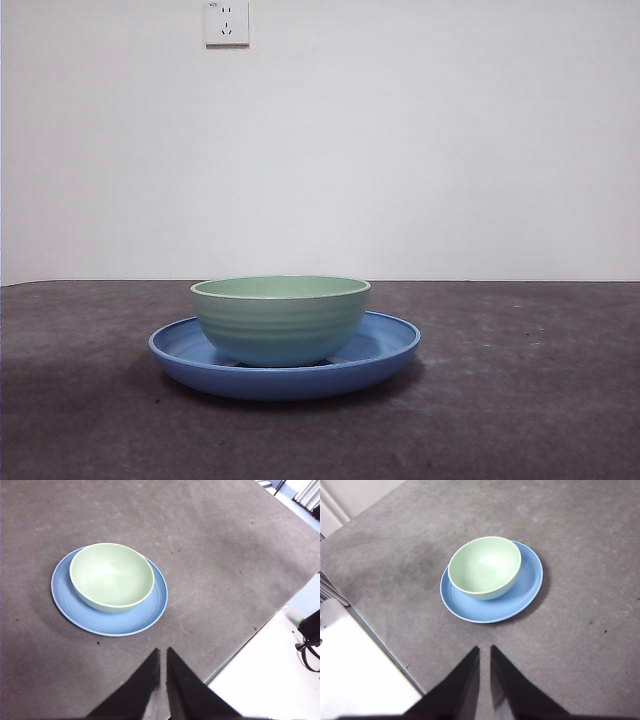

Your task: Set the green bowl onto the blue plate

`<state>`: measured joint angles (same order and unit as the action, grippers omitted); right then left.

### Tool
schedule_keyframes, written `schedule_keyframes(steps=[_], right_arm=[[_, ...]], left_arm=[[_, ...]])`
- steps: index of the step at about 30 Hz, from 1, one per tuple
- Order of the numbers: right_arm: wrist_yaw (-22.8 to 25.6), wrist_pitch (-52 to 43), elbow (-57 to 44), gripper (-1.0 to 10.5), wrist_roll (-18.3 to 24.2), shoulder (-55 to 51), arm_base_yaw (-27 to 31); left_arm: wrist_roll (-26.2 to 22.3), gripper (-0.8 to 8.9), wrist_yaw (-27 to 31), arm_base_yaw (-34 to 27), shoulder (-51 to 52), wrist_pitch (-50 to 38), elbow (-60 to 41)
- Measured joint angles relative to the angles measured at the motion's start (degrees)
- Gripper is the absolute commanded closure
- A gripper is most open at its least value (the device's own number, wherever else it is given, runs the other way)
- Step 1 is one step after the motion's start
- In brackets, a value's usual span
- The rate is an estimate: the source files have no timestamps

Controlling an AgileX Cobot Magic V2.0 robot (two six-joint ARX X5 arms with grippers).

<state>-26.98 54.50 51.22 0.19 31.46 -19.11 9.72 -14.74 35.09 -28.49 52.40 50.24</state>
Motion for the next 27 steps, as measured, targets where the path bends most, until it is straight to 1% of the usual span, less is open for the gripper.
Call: schedule_keyframes(steps=[11,13,17,21,24,27], right_arm=[[0.0,-1.5,0.0,9.1,0.0,0.0,0.0],[0.0,-1.5,0.0,9.1,0.0,0.0,0.0],[0.0,-1.5,0.0,9.1,0.0,0.0,0.0],[0.0,-1.6,0.0,9.1,0.0,0.0,0.0],[0.0,-1.6,0.0,9.1,0.0,0.0,0.0],[0.0,-1.6,0.0,9.1,0.0,0.0,0.0]], left_arm=[[0.0,7.94,0.0,0.0,0.0,-0.3,0.0],[0.0,7.94,-0.1,-1.0,0.0,-0.3,-0.1],[-0.3,7.94,-0.7,-7.6,0.2,-0.4,-0.2],[-3.6,7.94,-0.7,-16.6,0.9,-2.2,-1.8],[-7.3,7.94,-0.7,-23.3,2.8,-7.5,-5.8],[-10.7,7.94,-0.7,-29.2,5.9,-16.0,-12.8]])
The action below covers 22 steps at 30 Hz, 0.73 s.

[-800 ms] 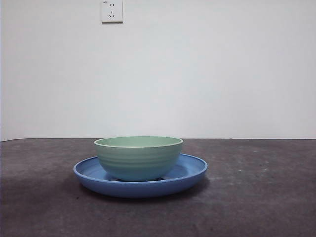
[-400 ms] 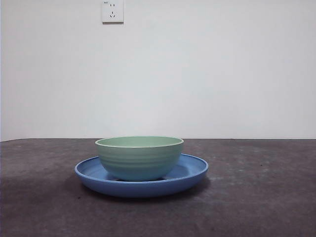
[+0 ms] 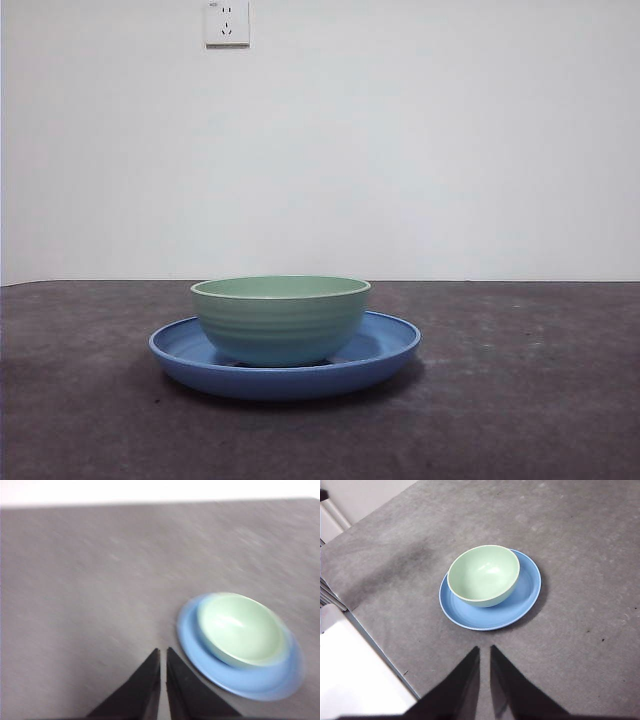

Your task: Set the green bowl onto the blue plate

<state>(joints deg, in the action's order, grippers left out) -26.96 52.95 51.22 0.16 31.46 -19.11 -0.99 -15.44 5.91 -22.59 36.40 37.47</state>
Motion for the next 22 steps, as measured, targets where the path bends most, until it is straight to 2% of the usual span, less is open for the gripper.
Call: schedule_keyframes(steps=[5,11,16,22], right_arm=[[0.0,0.0,0.0,9.1,0.0,0.0,0.0],[0.0,0.0,0.0,9.1,0.0,0.0,0.0],[0.0,0.0,0.0,9.1,0.0,0.0,0.0],[0.0,0.0,0.0,9.1,0.0,0.0,0.0]], left_arm=[[-1.6,7.94,0.0,-5.2,4.7,-11.7,-12.4],[-2.1,7.94,0.9,-6.0,11.0,-17.4,-25.0],[-0.6,7.94,5.4,-6.1,15.9,-19.1,-31.5],[0.3,7.94,12.3,-6.1,20.9,-21.6,-33.9]])
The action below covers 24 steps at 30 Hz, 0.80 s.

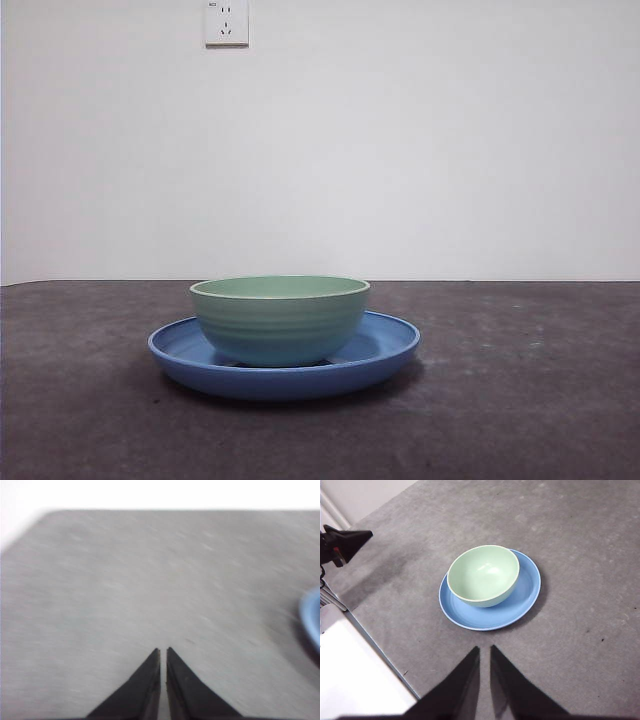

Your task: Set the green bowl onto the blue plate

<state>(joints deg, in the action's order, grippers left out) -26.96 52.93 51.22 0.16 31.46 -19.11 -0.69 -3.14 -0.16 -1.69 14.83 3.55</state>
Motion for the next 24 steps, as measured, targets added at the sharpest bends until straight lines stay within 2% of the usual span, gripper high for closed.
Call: schedule_keyframes(steps=[5,7,24], right_arm=[[0.0,0.0,0.0,9.1,0.0,0.0,0.0],[0.0,0.0,0.0,9.1,0.0,0.0,0.0],[0.0,0.0,0.0,9.1,0.0,0.0,0.0]], left_arm=[[0.2,7.94,6.2,0.0,0.8,-0.4,-0.2],[0.2,7.94,7.0,0.0,1.0,-0.5,-0.2],[0.2,7.94,7.3,-0.8,1.4,-0.8,-0.3]])
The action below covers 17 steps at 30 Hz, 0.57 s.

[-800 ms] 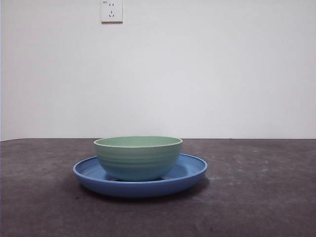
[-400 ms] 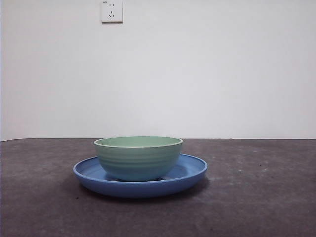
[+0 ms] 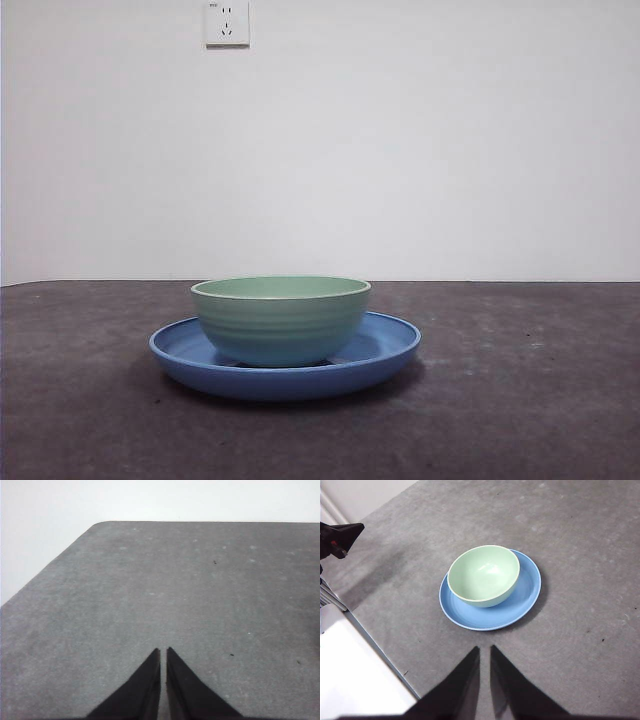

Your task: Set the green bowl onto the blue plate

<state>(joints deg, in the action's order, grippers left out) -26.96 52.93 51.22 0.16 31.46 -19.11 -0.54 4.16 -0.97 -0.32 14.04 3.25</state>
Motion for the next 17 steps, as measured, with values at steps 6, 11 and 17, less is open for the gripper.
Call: schedule_keyframes(steps=[6,11,17], right_arm=[[0.0,0.0,0.0,9.1,0.0,0.0,0.0],[0.0,0.0,0.0,9.1,0.0,0.0,0.0],[0.0,0.0,0.0,9.1,0.0,0.0,0.0]], left_arm=[[1.1,7.94,-5.7,-0.3,0.0,-1.0,-0.4],[0.0,7.94,-5.8,-0.3,0.0,-1.0,-0.4],[-1.5,7.94,-5.8,-0.3,0.0,-1.0,-0.4]])
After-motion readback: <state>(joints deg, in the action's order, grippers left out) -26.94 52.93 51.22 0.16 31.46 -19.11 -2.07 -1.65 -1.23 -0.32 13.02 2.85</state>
